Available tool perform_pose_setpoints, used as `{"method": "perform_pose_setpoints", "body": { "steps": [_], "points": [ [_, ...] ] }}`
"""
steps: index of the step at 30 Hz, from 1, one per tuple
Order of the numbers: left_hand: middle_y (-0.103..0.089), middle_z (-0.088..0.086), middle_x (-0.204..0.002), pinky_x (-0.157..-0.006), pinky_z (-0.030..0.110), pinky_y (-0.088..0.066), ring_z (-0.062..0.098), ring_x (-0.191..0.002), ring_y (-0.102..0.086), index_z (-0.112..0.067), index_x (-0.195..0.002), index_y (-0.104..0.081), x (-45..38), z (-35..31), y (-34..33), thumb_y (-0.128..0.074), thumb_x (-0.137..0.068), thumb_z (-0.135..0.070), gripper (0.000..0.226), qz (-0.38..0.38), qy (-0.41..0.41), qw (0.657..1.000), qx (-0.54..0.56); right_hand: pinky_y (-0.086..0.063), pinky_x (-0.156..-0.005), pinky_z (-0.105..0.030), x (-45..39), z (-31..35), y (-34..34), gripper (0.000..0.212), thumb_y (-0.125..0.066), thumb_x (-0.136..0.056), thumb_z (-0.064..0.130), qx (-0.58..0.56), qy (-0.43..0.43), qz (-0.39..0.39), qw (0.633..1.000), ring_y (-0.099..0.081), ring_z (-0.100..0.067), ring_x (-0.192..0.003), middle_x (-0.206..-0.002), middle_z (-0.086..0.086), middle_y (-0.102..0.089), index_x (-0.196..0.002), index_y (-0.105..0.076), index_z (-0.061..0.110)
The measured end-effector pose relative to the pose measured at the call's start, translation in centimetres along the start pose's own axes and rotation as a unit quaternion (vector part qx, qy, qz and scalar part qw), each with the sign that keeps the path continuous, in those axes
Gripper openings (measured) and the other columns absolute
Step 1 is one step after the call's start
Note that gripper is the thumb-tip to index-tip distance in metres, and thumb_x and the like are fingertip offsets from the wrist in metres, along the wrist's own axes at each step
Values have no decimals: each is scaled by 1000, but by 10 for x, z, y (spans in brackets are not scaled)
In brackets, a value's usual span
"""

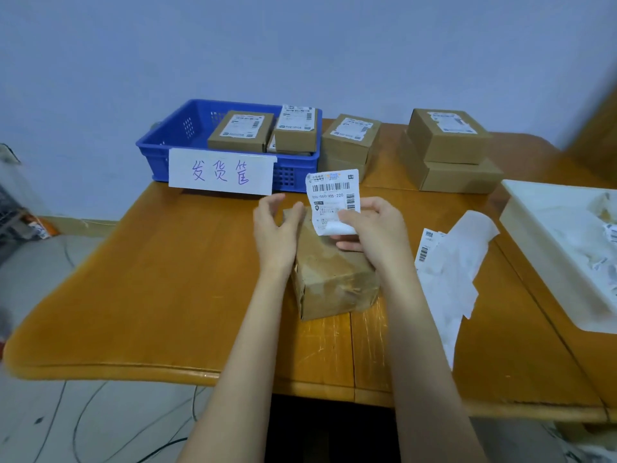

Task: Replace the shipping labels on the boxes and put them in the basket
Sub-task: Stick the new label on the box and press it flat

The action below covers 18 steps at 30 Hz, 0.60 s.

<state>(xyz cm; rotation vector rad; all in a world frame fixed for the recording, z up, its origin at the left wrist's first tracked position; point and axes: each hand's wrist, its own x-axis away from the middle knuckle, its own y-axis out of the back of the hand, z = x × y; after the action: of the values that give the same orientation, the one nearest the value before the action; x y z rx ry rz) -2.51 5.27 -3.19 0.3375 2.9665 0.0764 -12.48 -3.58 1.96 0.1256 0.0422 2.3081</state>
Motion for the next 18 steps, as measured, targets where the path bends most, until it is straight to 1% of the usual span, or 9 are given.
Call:
{"method": "perform_pose_setpoints", "body": {
  "steps": [2, 5, 6, 7, 10, 12, 15, 17, 18],
  "points": [
    [-66, -2, -113, -99, 32, -47, 11, -108, -59, -16, -108, -62, -3, -7, -3, -61, -97, -25, 14, -54, -30, 998, 18, -57, -53, -25, 2, -1, -3, 28, -65, -90, 9, 10, 19, -31, 999, -72, -15, -64, -96, 3, -66, -112, -48, 14],
    [-71, -9, -85, -73, 12, -44, -1, -83, -62, -22, -90, -61, -4, -24, -3, -57, -99, -33, 15, -37, -2, 998, 59, -57, -51, -25, 4, 2, -2, 30, -64, -90, 8, -9, 7, -35, 999, -72, -18, -61, -87, 6, -60, -111, -43, 13],
    [-70, -11, -79, -68, 11, -42, -5, -74, -60, -23, -87, -59, -4, -27, -2, -61, -96, -34, 15, -27, 2, 998, 59, -57, -50, -24, 5, 3, -2, 29, -63, -90, 8, -6, 2, -31, 999, -72, -18, -61, -86, 7, -59, -109, -43, 13],
    [-67, -13, -72, -68, 14, -43, -6, -67, -58, -23, -84, -57, -4, -28, -2, -68, -92, -33, 17, -21, -3, 998, 56, -56, -49, -24, 7, 4, -1, 28, -63, -90, 8, -1, 0, -29, 1000, -72, -17, -60, -86, 7, -59, -107, -42, 13],
    [-58, -19, -56, -70, 24, -45, -5, -58, -52, -20, -79, -52, -2, -28, 0, -79, -83, -32, 31, -18, -22, 998, 57, -55, -48, -23, 11, 4, -2, 25, -62, -90, 7, 19, 5, -27, 999, -71, -15, -59, -95, 2, -60, -103, -42, 13],
    [-59, -12, -59, -68, 23, -44, -3, -57, -52, -18, -74, -48, 3, -31, 0, -76, -85, -41, 37, -19, -29, 998, 60, -58, -53, -26, 12, 4, -1, 22, -62, -90, 6, 42, 10, -30, 999, -71, -14, -66, -104, -1, -60, -102, -44, 13],
    [-67, -3, -65, -73, 23, -45, -4, -61, -60, -15, -65, -47, 8, -38, -1, -52, -98, -48, 48, -28, 19, 994, 101, -56, -50, -22, 13, 2, -1, 16, -59, -90, 1, 69, 21, -30, 997, -63, -11, -78, -116, 0, -56, -101, -52, 9],
    [-73, 3, -74, -76, 27, -46, 7, -74, -67, -14, -64, -49, 6, -38, -2, -46, -100, -49, 50, -21, 62, 990, 122, -55, -49, -19, 13, 1, -1, 13, -59, -90, -1, 81, 28, -25, 996, -61, -10, -75, -116, 0, -56, -100, -60, 7],
    [-73, 5, -78, -74, 26, -45, 13, -79, -68, -14, -68, -50, 5, -38, -1, -52, -98, -47, 45, -14, 63, 992, 112, -55, -49, -19, 13, 1, -2, 13, -59, -90, -1, 85, 27, -20, 996, -62, -10, -69, -115, 1, -56, -99, -64, 7]
  ]
}}
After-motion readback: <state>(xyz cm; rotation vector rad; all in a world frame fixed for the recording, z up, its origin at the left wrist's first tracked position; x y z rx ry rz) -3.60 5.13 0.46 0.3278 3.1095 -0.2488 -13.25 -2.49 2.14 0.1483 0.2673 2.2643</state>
